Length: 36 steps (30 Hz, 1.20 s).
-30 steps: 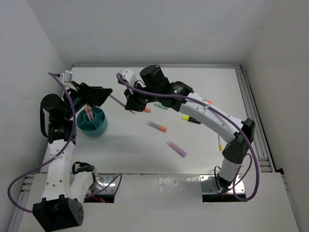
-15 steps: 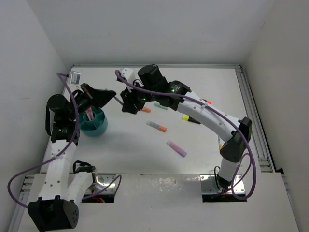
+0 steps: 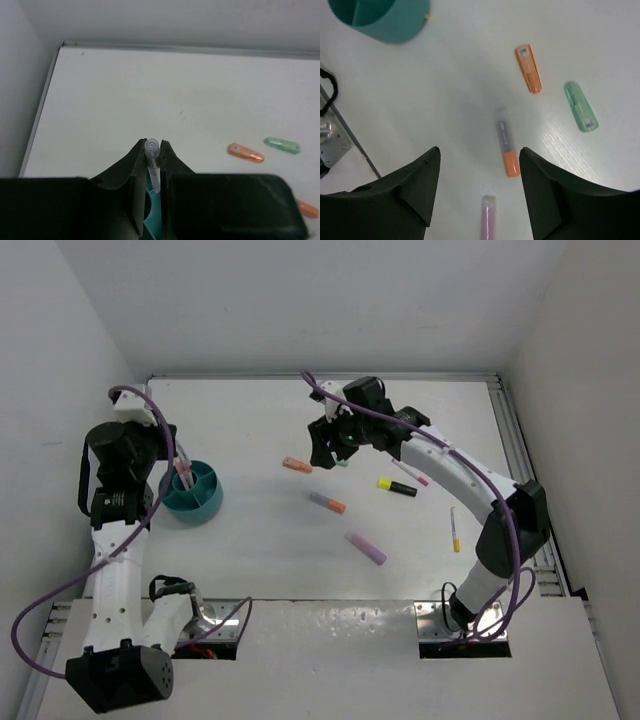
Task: Sort the stationery into containers
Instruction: Place the stationery into the container
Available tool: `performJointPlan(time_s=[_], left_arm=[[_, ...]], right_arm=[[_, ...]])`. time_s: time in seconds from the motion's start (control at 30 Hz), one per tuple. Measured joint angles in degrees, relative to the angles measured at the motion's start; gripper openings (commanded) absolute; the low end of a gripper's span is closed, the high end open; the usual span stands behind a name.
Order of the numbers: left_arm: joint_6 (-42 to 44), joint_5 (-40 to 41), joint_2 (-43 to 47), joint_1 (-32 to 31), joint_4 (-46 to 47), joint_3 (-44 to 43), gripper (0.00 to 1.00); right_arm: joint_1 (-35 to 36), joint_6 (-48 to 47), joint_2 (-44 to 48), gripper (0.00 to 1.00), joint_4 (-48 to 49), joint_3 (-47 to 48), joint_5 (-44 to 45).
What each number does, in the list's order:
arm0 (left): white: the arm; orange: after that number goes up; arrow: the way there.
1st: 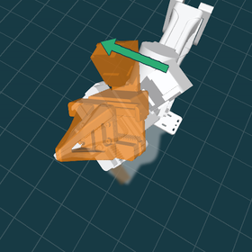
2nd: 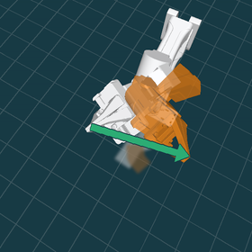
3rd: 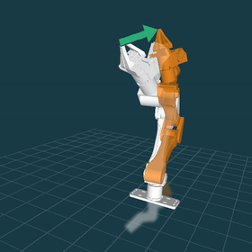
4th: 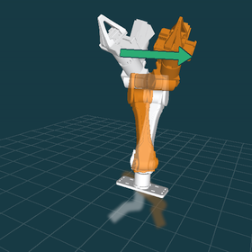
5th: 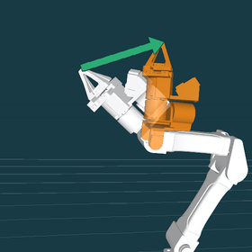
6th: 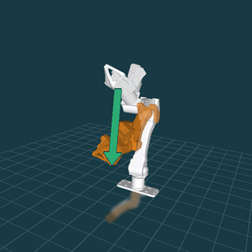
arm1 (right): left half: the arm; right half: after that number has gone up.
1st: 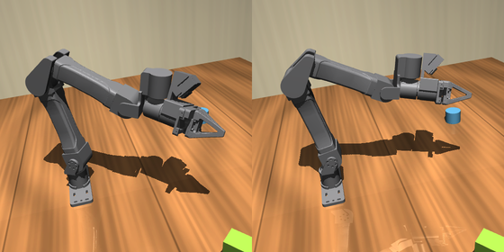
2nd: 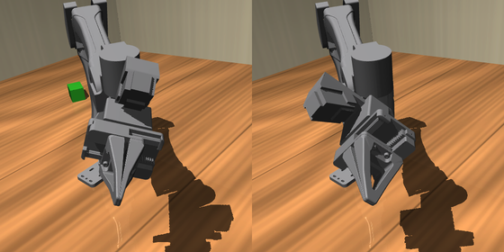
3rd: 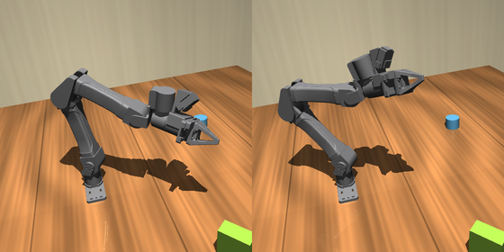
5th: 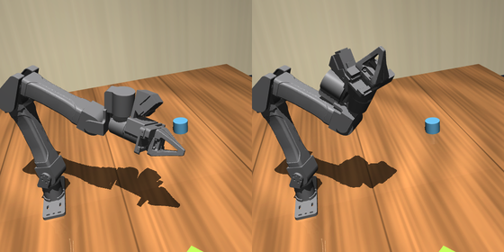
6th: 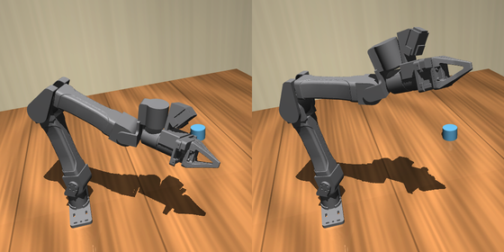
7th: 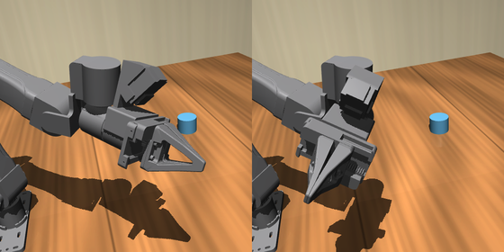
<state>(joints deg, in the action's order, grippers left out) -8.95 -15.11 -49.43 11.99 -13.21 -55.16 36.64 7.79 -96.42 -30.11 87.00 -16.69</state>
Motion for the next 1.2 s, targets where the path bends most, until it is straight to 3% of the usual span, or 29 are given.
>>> performJointPlan(time_s=[0.3, 0.63, 0.67, 0.73, 0.77, 0.83, 0.87, 0.9, 0.97, 1.2], left_arm=[[7.0, 7.7, -4.5, 1.1, -0.3, 5.0, 0.00], [7.8, 9.0, -6.5, 1.7, -0.7, 9.0, 0.03], [7.8, 9.0, -6.9, 1.7, -0.9, 9.2, 0.05], [7.8, 8.9, -7.3, 2.1, -0.9, 10.0, 0.23], [7.8, 8.8, -7.5, 2.3, -0.9, 10.3, 0.39], [7.8, 8.4, -7.6, 2.5, -1.3, 10.7, 0.55], [7.6, 7.9, -7.6, 2.7, -1.5, 10.8, 0.70], [7.5, 7.4, -7.8, 2.8, -1.7, 10.8, 0.75], [7.1, 5.9, -8.0, 3.0, -1.8, 10.8, 0.80], [6.7, -1.7, -7.8, 3.2, -3.5, 8.9, 0.81]], right_arm=[[-4.8, 0.2, 0.0, 0.61, 0.7, -5.2, -1.5], [-7.5, -1.2, -0.1, 0.55, 0.5, -8.9, -1.4], [-7.5, -1.6, -0.1, 0.54, 0.3, -9.5, -1.3], [-7.5, -2.5, -0.1, 0.54, 0.1, -11.1, -0.9], [-7.5, -3.0, 0.0, 0.54, 0.0, -12.2, -0.5], [-7.6, -3.6, 0.0, 0.53, 0.1, -14.8, 0.3], [-7.7, -3.9, 0.0, 0.52, 0.0, -16.2, 1.0], [-7.8, -4.3, 0.0, 0.51, -0.2, -17.2, 1.7], [-8.5, -4.8, 0.0, 0.48, -0.6, -18.5, 2.8], [-16.4, -7.6, -0.6, 0.31, -0.4, -17.8, 6.3]])
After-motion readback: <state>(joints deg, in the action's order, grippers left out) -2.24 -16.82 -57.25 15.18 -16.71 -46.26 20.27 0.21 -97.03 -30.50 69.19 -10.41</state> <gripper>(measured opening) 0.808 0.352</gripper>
